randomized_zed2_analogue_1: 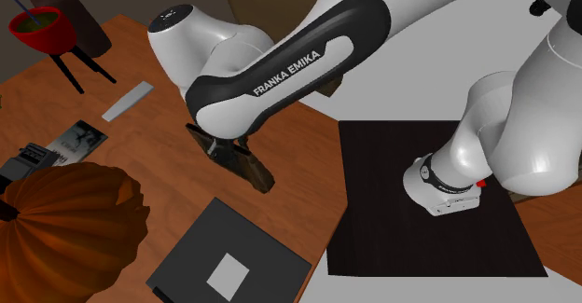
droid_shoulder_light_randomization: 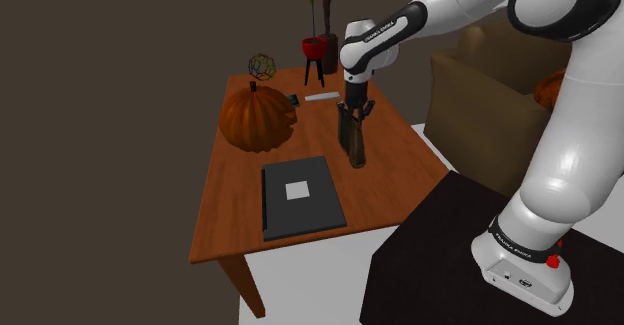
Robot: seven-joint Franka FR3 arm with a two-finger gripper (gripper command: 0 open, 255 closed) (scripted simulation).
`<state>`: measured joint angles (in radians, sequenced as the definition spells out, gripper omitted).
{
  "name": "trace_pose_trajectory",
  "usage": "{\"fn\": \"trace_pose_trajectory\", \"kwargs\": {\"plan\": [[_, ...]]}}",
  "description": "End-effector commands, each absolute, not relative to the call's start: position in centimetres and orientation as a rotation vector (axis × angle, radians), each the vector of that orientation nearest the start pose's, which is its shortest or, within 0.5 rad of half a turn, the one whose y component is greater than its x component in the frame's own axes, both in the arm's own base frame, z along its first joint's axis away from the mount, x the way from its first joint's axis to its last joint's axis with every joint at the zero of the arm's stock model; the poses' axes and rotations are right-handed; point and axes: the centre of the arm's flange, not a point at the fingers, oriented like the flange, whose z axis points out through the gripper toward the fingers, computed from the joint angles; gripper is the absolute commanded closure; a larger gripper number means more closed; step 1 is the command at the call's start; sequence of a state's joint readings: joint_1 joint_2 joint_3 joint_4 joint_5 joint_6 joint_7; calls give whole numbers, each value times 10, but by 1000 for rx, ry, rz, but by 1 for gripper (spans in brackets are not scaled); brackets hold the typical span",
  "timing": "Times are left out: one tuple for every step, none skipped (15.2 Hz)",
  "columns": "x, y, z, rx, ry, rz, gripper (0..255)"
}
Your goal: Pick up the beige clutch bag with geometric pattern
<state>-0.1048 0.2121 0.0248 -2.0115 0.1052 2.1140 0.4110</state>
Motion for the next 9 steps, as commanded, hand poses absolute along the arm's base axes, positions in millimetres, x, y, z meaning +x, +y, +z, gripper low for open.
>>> {"fn": "trace_pose_trajectory", "kwargs": {"plan": [[577, -41, 352, -2947, 833, 188, 255], [577, -41, 357, -2947, 833, 188, 255], [577, -41, 362, -2947, 833, 188, 255], [577, -41, 367, -2947, 833, 188, 255], [577, -41, 373, -2947, 833, 188, 255], [577, -41, 378, -2947, 833, 188, 255], [577, -41, 383, -2947, 833, 188, 255], [577, -41, 384, -2947, 833, 188, 255], [577, -41, 384, -2947, 833, 188, 255]]}}
